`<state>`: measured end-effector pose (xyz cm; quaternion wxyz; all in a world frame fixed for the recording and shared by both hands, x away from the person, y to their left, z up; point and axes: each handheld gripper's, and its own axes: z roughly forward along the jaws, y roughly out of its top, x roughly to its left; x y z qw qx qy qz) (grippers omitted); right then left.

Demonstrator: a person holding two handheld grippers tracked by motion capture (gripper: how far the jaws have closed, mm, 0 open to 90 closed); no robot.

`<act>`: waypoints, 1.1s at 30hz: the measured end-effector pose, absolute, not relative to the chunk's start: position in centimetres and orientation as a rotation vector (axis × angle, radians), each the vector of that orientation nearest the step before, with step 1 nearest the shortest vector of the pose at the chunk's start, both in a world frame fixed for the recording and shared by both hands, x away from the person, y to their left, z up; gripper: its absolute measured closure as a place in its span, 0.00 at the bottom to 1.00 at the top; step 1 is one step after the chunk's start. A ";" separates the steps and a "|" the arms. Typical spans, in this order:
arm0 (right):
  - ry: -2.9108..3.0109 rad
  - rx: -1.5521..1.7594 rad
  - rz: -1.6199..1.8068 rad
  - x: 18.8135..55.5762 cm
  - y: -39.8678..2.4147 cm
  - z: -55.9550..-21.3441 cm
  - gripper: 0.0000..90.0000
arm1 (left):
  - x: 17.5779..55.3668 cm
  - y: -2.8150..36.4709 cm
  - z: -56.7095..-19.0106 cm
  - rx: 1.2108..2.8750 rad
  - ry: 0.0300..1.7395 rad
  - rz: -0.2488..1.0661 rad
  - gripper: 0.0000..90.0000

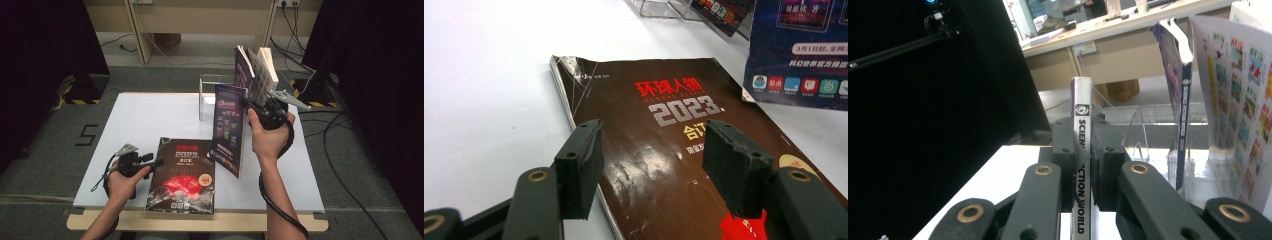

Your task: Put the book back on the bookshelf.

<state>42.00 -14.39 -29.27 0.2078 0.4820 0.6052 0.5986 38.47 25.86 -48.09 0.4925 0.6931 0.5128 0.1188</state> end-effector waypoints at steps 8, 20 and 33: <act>1.681 1.324 1.658 42.1 -14.3 -28.5 0.93 | 38.5 25.8 -48.1 1.683 1.242 0.287 0.45; 1.643 1.307 1.648 42.4 -14.7 -27.9 0.93 | 38.5 25.8 -48.2 1.684 1.241 0.289 0.45; 1.610 1.303 1.640 42.9 -14.6 -27.5 0.93 | 38.5 25.9 -48.2 1.680 1.241 0.291 0.45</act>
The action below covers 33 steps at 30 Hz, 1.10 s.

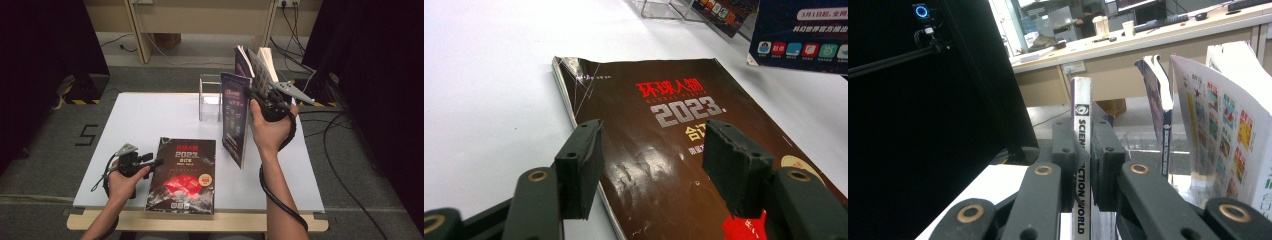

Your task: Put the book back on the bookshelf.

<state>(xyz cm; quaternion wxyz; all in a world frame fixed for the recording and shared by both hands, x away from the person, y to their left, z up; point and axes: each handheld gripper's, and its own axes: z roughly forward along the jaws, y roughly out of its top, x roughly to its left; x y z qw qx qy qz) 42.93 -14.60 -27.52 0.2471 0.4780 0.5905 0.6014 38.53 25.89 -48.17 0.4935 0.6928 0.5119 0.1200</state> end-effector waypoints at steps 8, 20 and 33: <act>1.594 1.296 1.635 43.2 -14.7 -27.3 0.93 | 38.5 25.9 -48.1 1.681 1.240 0.293 0.45; 1.570 1.296 1.630 43.9 -14.5 -27.3 0.93 | 38.5 26.0 -48.1 1.682 1.241 0.293 0.45; 1.552 1.287 1.624 44.3 -14.4 -27.0 0.93 | 38.5 26.0 -48.1 1.682 1.240 0.293 0.45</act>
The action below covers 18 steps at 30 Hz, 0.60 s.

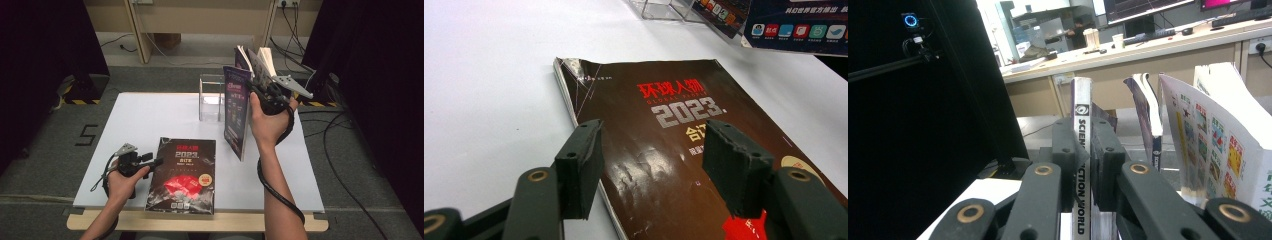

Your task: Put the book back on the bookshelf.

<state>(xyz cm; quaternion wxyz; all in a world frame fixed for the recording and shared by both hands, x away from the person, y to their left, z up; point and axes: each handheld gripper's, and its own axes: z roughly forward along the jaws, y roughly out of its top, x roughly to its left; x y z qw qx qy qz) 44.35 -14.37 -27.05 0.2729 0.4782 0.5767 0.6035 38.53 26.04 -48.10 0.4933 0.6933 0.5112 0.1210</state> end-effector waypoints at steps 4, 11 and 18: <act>1.551 1.291 1.620 44.5 -14.3 -27.0 0.93 | 38.5 26.0 -48.1 1.682 1.240 0.293 0.45; 1.537 1.286 1.614 44.9 -14.3 -26.9 0.93 | 38.5 26.0 -48.2 1.685 1.241 0.292 0.45; 1.516 1.270 1.604 45.2 -14.0 -27.0 0.93 | 38.5 26.0 -48.2 1.684 1.242 0.291 0.45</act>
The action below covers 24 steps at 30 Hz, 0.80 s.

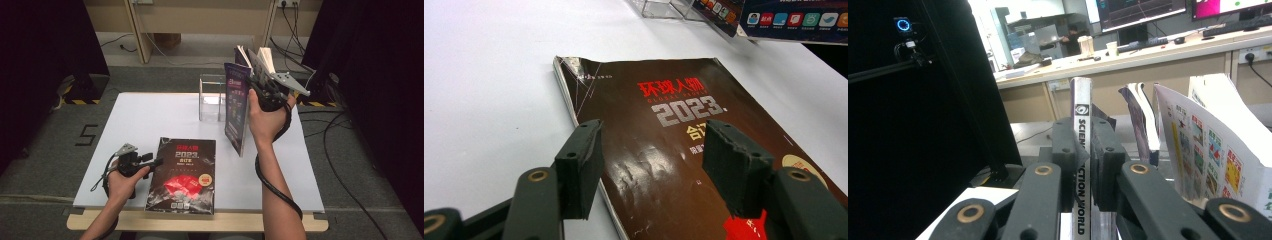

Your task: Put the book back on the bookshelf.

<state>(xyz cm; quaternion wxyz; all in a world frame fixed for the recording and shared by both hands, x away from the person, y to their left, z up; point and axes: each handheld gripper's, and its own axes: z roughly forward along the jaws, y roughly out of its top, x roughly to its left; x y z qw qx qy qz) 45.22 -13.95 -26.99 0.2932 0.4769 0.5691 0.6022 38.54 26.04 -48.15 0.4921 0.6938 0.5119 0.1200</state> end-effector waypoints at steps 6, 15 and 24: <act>1.512 1.280 1.603 45.6 -13.8 -27.1 0.93 | 38.6 26.1 -48.2 1.683 1.241 0.292 0.45; 1.506 1.274 1.598 46.1 -13.5 -26.9 0.93 | 38.6 26.1 -48.2 1.682 1.241 0.290 0.45; 1.503 1.275 1.597 46.7 -13.2 -26.7 0.93 | 38.6 26.1 -48.2 1.682 1.240 0.295 0.45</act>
